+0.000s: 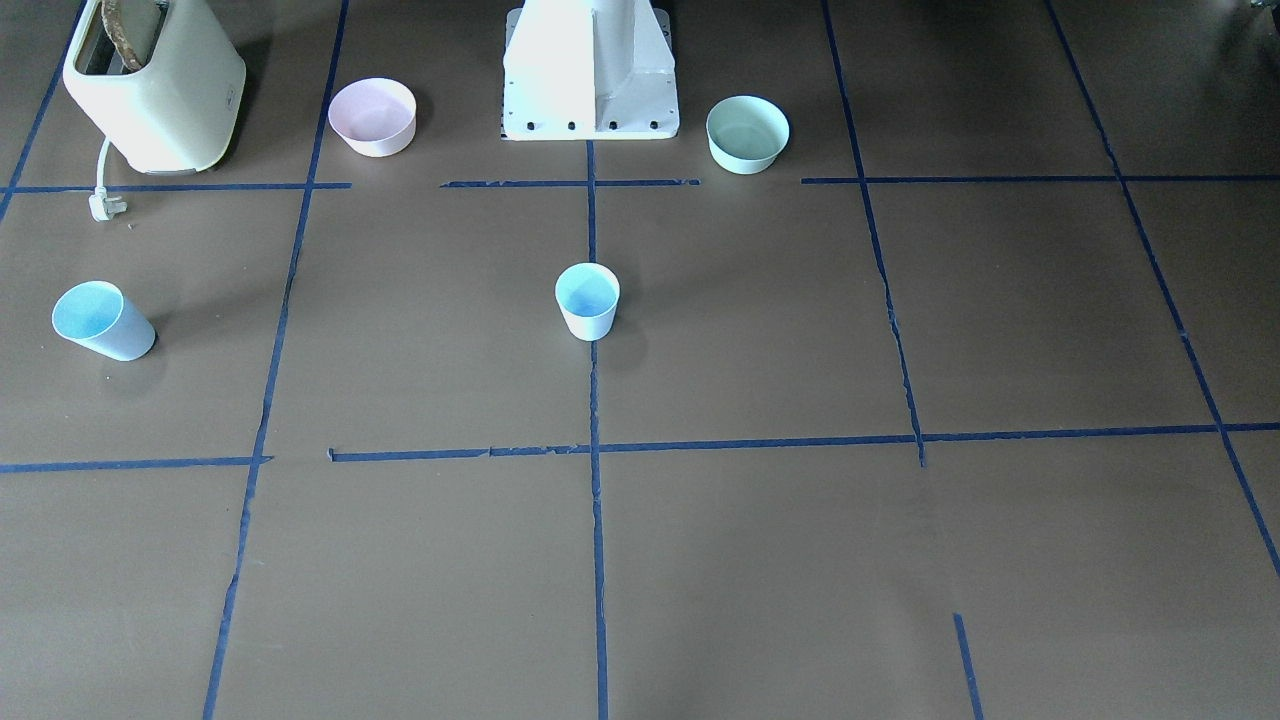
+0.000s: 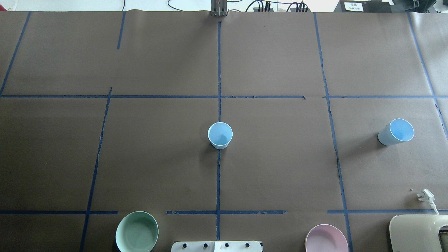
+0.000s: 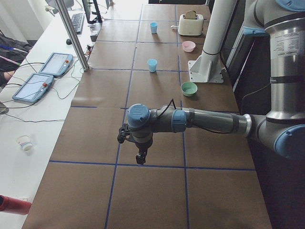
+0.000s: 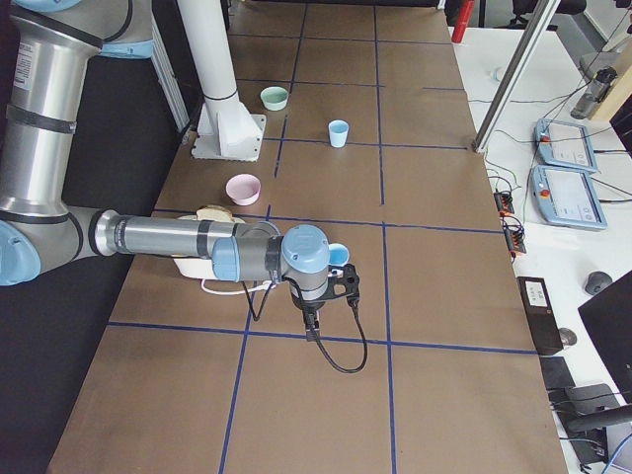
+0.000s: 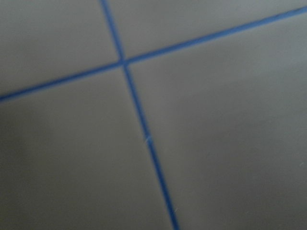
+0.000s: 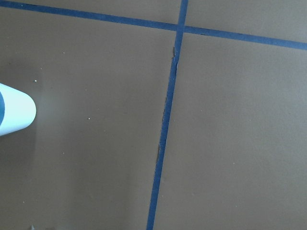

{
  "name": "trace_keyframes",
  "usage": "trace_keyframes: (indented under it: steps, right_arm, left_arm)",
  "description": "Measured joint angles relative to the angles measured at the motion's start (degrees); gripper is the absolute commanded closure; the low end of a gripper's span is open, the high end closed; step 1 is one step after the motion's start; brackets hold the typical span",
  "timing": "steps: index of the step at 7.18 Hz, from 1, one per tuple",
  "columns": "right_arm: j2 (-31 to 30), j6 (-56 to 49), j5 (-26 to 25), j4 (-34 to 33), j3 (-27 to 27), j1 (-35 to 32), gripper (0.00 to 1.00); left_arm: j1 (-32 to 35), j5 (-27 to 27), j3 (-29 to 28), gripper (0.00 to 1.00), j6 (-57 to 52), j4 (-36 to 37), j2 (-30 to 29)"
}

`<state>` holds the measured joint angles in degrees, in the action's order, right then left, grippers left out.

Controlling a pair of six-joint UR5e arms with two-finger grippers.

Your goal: Stack blue cups with both arms

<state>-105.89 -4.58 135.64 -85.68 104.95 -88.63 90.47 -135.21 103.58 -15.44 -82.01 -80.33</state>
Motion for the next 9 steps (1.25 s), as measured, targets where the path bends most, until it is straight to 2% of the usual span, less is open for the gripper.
trace_keyframes:
  steps: [1, 4, 6, 9]
  right_arm:
    - [0.1, 4.4, 1.1, 2.2, 0.1, 1.4, 0.00]
    - [1.0, 28.3, -0.3, 18.5, -0.1, 12.1, 0.00]
    - [4.2, 33.7, -2.5, 21.6, -2.4, 17.7, 0.00]
    - [8.1, 37.1, -4.8, 22.1, -5.8, 23.5, 0.00]
  left_arm:
    - [0.7, -0.1, -0.1, 0.00, 0.1, -0.2, 1.0]
    - [1.1, -0.1, -0.2, 0.00, 0.4, -0.4, 1.4]
    - [1.1, -0.1, 0.0, 0.00, 0.4, -0.4, 1.3]
    - [1.1, -0.1, 0.0, 0.00, 0.3, -0.5, 1.5]
